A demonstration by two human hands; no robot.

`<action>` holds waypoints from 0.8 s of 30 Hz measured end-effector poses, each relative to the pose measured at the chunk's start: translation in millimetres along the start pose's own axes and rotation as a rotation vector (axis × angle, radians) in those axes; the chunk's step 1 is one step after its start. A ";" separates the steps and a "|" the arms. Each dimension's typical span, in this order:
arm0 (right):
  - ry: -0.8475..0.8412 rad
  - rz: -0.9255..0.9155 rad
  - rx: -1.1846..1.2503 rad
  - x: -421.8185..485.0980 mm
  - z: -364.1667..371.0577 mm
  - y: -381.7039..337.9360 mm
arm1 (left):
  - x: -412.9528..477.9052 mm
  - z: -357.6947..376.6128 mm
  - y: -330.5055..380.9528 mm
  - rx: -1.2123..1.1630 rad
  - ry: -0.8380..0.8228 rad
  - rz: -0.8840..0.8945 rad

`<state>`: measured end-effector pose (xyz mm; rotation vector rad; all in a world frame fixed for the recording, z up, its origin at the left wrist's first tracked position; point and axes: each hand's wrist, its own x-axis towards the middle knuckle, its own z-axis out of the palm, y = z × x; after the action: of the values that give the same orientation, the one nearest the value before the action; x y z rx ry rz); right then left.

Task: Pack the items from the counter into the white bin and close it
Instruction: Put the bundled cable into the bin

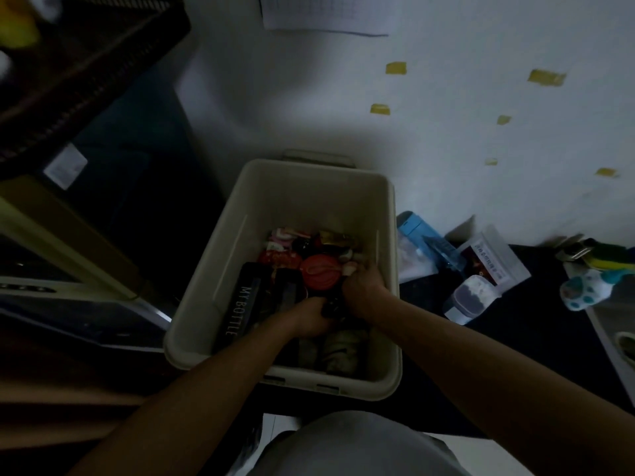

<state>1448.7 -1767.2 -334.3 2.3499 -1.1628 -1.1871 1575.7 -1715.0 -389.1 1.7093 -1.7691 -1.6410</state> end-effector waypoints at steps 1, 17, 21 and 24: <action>0.019 0.002 0.043 -1.1 0.4 0.3 | -0.6 0.3 -0.7 0.003 0.021 0.012; 0.555 0.018 0.423 -23.9 -3.5 102.6 | 19.2 -39.0 101.8 -0.037 0.525 0.345; 0.593 0.072 0.526 -31.5 18.9 145.3 | 30.2 -34.0 144.2 -0.005 0.567 0.362; 0.574 0.106 0.592 -33.8 45.1 167.7 | 46.7 -19.3 169.8 -0.021 0.554 0.393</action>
<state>1311.7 -1844.6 -253.3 2.7037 -1.5161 -0.0820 1476.0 -1808.9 -276.7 1.4870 -1.6537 -0.9100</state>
